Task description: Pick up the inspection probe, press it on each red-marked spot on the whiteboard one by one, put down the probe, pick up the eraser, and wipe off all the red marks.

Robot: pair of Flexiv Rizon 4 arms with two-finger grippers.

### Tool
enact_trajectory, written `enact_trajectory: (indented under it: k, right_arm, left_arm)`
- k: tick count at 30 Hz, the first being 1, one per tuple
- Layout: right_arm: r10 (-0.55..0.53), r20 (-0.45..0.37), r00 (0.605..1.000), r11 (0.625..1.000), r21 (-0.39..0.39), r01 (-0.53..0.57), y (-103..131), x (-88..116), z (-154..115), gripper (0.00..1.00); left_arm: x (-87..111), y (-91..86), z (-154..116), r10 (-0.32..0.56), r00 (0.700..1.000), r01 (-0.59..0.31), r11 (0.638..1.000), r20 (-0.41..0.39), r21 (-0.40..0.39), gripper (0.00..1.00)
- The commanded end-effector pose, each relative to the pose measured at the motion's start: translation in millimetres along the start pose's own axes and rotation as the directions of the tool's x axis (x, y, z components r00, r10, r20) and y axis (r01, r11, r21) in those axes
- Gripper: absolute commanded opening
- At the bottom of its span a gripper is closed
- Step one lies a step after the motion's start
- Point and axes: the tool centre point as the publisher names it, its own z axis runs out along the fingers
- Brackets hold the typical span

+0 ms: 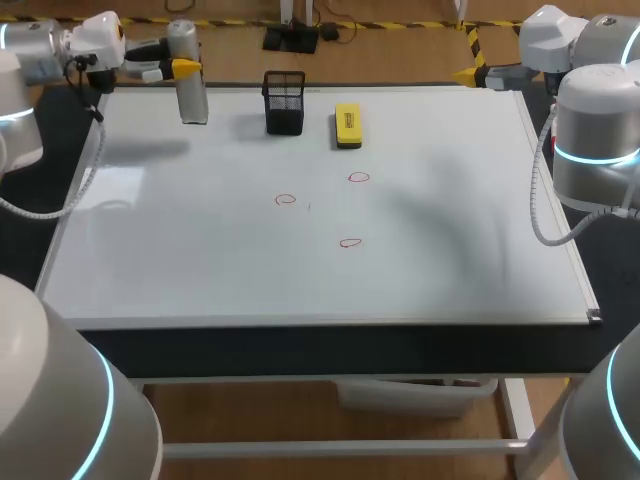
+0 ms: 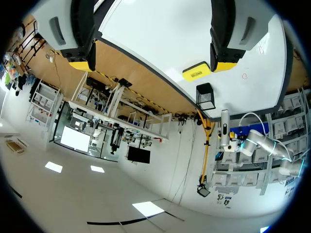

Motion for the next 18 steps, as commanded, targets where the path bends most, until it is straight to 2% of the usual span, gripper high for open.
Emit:
enact_trajectory:
  k: [1,9,18]
  right_arm:
    - [0.000,-0.001,1.000,1.000,0.002,0.000,0,0,0,1.00]
    - [0.000,-0.001,1.000,1.000,0.002,0.000,0,0,0,1.00]
    - [-0.026,-0.132,0.991,0.999,0.032,0.030,-6,-13,11,1.00]
  left_arm:
    - [6.4,-3.9,1,0.003,0.993,-0.002,1.000,0.116,-0.006,0.00]
    - [6.4,-3.9,1,0.003,0.993,-0.002,1.000,0.116,-0.006,0.00]
    - [6.4,-3.9,1,0.003,0.993,-0.002,1.000,0.116,-0.006,0.00]
